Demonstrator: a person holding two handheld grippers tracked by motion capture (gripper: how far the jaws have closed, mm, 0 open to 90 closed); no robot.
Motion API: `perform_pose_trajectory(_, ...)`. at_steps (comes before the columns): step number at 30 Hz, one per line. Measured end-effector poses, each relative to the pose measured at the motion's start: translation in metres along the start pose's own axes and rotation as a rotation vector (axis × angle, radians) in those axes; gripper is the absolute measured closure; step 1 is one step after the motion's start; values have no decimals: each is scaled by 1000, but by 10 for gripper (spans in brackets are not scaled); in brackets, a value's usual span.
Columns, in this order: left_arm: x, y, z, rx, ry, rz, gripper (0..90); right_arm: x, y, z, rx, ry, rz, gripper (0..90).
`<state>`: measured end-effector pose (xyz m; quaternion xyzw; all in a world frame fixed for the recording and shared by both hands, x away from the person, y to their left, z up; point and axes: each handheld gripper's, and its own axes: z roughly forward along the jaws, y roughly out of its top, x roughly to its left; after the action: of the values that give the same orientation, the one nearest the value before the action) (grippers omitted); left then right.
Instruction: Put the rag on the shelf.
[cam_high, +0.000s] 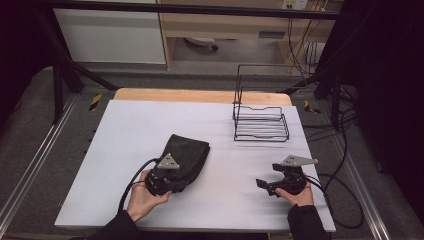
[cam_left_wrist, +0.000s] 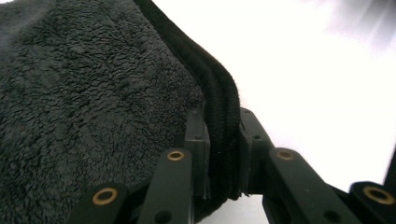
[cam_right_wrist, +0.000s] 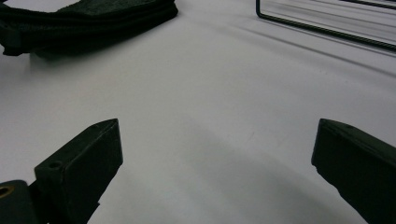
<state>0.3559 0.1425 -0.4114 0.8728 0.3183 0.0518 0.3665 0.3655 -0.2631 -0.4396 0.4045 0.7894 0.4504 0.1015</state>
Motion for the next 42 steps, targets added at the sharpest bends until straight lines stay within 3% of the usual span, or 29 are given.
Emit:
perform_pose_trajectory(12, -28, 5, 11, 4, -50, -7, 765, 0, 0, 0, 0, 1, -2, 26)
perform_pose_trajectory(19, -31, 1, 26, 49, -51, -3, 729, 0, 0, 0, 0, 1, 0, 26)
perform_pose_trajectory(22, -32, -1, 27, 45, -51, 30, 680, 0, 0, 0, 0, 2, 1, 26)
perform_pose_trajectory(24, -32, -2, 25, 45, -63, 35, 595, 0, 0, 0, -2, 1, 0, 26)
perform_pose_trajectory(27, -31, -3, 18, 33, -47, 51, 453, 1, 0, -1, -6, -2, 6, 28)
perform_pose_trajectory(32, -16, -5, -3, -15, 6, 28, 367, 4, 3, 0, -15, -7, 4, 30)
perform_pose_trajectory(37, 11, -11, -24, -46, 62, -40, 314, 17, 11, 6, -38, 0, 19, 52)
perform_pose_trajectory(42, 37, -26, -34, -33, 110, -92, 316, 32, 17, 15, -29, -5, 22, 70)
